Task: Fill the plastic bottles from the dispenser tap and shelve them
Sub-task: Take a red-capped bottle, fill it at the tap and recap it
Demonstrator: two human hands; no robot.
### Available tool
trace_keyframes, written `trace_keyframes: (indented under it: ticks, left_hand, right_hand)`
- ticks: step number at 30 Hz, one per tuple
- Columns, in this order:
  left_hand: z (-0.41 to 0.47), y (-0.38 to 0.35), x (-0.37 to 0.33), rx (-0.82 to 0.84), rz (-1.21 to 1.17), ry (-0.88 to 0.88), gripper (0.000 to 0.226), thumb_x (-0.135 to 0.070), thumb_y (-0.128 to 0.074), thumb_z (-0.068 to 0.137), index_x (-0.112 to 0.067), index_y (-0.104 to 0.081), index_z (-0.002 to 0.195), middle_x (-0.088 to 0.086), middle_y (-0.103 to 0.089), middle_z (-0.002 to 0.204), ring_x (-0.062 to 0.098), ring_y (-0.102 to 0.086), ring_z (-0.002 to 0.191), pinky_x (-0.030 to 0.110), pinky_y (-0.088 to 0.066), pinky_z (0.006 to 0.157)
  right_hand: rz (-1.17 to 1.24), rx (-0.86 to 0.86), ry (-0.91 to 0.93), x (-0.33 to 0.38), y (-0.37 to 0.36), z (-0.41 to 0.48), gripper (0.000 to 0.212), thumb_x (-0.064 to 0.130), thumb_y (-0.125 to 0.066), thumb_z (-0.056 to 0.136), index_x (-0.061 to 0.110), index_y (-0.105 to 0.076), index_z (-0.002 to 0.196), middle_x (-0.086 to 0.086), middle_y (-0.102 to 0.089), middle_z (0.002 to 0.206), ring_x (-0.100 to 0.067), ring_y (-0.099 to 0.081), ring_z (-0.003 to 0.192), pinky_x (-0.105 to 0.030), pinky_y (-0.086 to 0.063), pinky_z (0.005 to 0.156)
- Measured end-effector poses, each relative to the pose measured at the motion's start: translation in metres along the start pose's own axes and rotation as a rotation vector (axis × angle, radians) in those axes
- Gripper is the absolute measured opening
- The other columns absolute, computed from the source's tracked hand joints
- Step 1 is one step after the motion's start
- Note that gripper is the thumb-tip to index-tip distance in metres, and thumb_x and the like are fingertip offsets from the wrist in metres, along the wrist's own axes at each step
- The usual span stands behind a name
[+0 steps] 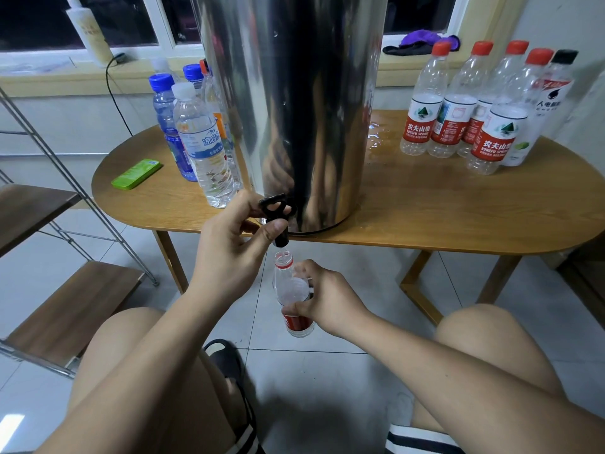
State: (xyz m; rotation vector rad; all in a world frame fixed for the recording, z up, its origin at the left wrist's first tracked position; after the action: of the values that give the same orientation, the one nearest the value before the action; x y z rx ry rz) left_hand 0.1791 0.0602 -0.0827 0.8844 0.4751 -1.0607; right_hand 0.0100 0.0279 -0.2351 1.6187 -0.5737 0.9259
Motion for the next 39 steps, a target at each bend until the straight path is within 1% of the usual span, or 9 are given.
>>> trace_keyframes:
  ticks: [7,10,16,25,29,32,34,37,39]
  left_hand:
    - [0.0,0.0,-0.004,-0.001,0.004,-0.007,0.03,-0.005,-0.075,0.101,-0.033,-0.064,0.108,-0.006,-0.079,0.103,0.008,-0.077,0.094,0.032,-0.06,0.08]
    - [0.001,0.0,-0.003,0.001,0.004,-0.002,0.026,-0.005,-0.075,0.101,-0.028,-0.066,0.109,-0.006,-0.078,0.103,0.007,-0.076,0.093,0.029,-0.059,0.08]
    - [0.001,0.0,-0.002,-0.001,0.018,0.007,0.019,-0.004,-0.076,0.1,-0.018,-0.07,0.111,-0.01,-0.076,0.103,0.002,-0.074,0.09,0.016,-0.051,0.076]
    - [0.001,0.0,-0.006,0.0,0.025,-0.017,0.028,-0.003,-0.075,0.1,-0.028,-0.067,0.111,-0.009,-0.076,0.104,0.001,-0.074,0.092,0.018,-0.055,0.076]
    - [0.001,0.001,-0.007,0.003,0.025,-0.015,0.031,-0.003,-0.075,0.1,-0.032,-0.066,0.11,-0.009,-0.076,0.104,0.001,-0.074,0.093,0.02,-0.055,0.074]
    - [0.001,0.001,-0.002,-0.009,0.037,0.001,0.026,-0.006,-0.076,0.1,-0.028,-0.068,0.11,-0.009,-0.077,0.103,0.006,-0.075,0.094,0.032,-0.057,0.074]
    - [0.0,0.001,0.002,-0.013,0.039,0.008,0.021,-0.007,-0.076,0.1,-0.025,-0.069,0.11,-0.009,-0.078,0.102,0.009,-0.075,0.093,0.037,-0.057,0.074]
    - [0.0,0.001,0.003,-0.002,0.036,0.013,0.013,-0.007,-0.076,0.1,-0.014,-0.07,0.109,-0.008,-0.077,0.101,0.007,-0.075,0.092,0.033,-0.057,0.075]
    - [0.0,0.001,0.002,0.0,0.034,0.01,0.013,-0.006,-0.076,0.1,-0.014,-0.07,0.109,-0.008,-0.077,0.1,0.006,-0.074,0.092,0.03,-0.057,0.075]
  right_hand:
    - [-0.006,0.001,0.002,0.0,0.0,0.0,0.091,0.073,-0.077,0.048,0.04,-0.054,0.129,0.015,-0.071,0.127,-0.017,-0.071,0.11,-0.043,-0.063,0.091]
    - [0.001,0.0,-0.002,-0.001,0.0,0.0,0.091,0.073,-0.077,0.048,0.04,-0.054,0.13,0.016,-0.07,0.127,-0.016,-0.071,0.111,-0.043,-0.063,0.091]
    - [-0.001,-0.002,-0.015,-0.001,0.0,0.0,0.087,0.071,-0.079,0.049,0.04,-0.053,0.126,0.014,-0.071,0.124,-0.016,-0.071,0.11,-0.044,-0.063,0.09]
    - [-0.013,0.002,-0.014,-0.002,-0.001,0.001,0.084,0.071,-0.078,0.05,0.042,-0.052,0.124,0.013,-0.071,0.123,-0.018,-0.071,0.109,-0.044,-0.063,0.089]
    - [-0.005,-0.01,-0.005,-0.001,0.001,0.0,0.08,0.064,-0.083,0.053,0.041,-0.053,0.123,0.013,-0.071,0.122,-0.017,-0.071,0.108,-0.044,-0.062,0.09]
    - [0.003,-0.017,-0.007,0.0,0.002,0.0,0.079,0.064,-0.083,0.053,0.041,-0.054,0.122,0.014,-0.071,0.12,-0.016,-0.071,0.107,-0.044,-0.062,0.09]
    - [0.007,-0.018,-0.01,0.0,0.002,0.0,0.079,0.065,-0.082,0.052,0.041,-0.054,0.122,0.014,-0.071,0.12,-0.016,-0.071,0.107,-0.044,-0.062,0.09]
    - [0.011,-0.017,-0.011,0.001,0.002,-0.001,0.081,0.067,-0.081,0.05,0.042,-0.053,0.122,0.014,-0.071,0.122,-0.016,-0.071,0.108,-0.045,-0.062,0.09]
    - [0.012,-0.013,-0.01,0.001,0.001,-0.002,0.082,0.068,-0.079,0.049,0.043,-0.053,0.123,0.015,-0.071,0.123,-0.016,-0.071,0.109,-0.044,-0.062,0.09]
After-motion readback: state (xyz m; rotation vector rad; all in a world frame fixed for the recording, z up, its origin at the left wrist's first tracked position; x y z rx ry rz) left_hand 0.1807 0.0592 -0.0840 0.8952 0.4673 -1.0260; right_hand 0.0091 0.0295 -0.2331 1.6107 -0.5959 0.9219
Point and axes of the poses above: each hand's wrist, its own z-axis towards the middle knuckle, its own y-axis out of the back of the hand, x = y × z, the point moved 3 cm from there along z, towards the middle knuckle
